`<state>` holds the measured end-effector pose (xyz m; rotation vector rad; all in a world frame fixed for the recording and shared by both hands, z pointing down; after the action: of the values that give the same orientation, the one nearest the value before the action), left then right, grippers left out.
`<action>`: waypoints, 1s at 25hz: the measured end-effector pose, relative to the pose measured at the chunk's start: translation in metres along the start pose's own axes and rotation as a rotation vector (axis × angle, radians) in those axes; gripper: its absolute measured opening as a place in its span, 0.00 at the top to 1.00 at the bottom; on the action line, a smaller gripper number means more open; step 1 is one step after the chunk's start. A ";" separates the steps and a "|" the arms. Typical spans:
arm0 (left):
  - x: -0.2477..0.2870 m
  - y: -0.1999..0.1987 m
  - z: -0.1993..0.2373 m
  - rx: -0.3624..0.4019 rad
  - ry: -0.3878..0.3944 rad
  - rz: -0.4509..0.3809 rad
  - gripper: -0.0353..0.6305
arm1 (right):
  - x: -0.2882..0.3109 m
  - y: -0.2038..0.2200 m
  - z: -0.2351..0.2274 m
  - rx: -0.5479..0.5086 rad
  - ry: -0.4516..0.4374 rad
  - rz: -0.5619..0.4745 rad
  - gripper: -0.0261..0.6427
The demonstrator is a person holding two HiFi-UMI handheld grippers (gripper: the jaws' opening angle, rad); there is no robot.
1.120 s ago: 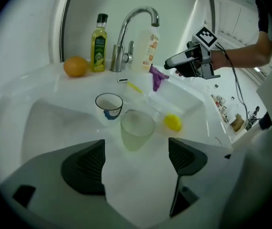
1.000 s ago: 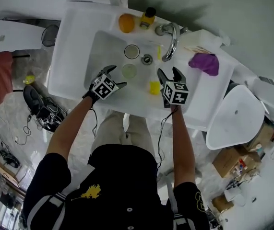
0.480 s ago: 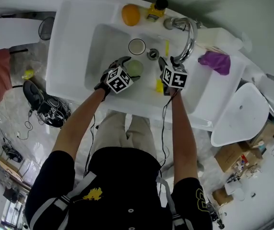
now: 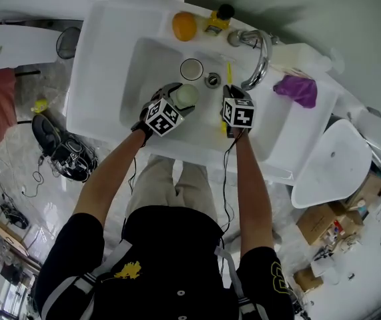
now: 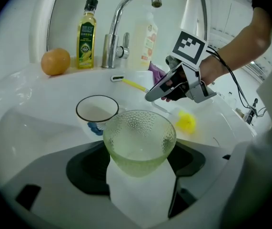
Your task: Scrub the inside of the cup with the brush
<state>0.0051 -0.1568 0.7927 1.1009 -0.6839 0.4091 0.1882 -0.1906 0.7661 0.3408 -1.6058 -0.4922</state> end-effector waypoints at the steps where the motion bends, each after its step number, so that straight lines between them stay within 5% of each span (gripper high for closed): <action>1: -0.005 -0.002 -0.002 0.003 -0.005 -0.009 0.37 | -0.007 -0.001 0.002 -0.013 -0.001 -0.014 0.87; 13: -0.099 -0.045 -0.044 0.031 -0.077 -0.073 0.37 | -0.170 -0.051 0.064 -0.170 -0.164 -0.314 0.87; 25: -0.132 -0.139 -0.112 0.092 -0.051 -0.174 0.37 | -0.394 -0.178 0.095 -0.086 -0.455 -0.836 0.87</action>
<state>0.0279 -0.1082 0.5768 1.2518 -0.6132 0.2659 0.1191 -0.1377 0.3321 0.8920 -1.8242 -1.3455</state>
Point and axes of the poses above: the fingertips, and each gripper's own axes: x forward along the fingers, z to its left, y out of its underside, the point moved 6 cm from there along -x, backward along the fingers, and after that the axes turned 8 degrees about y, right-handed, at the moved point
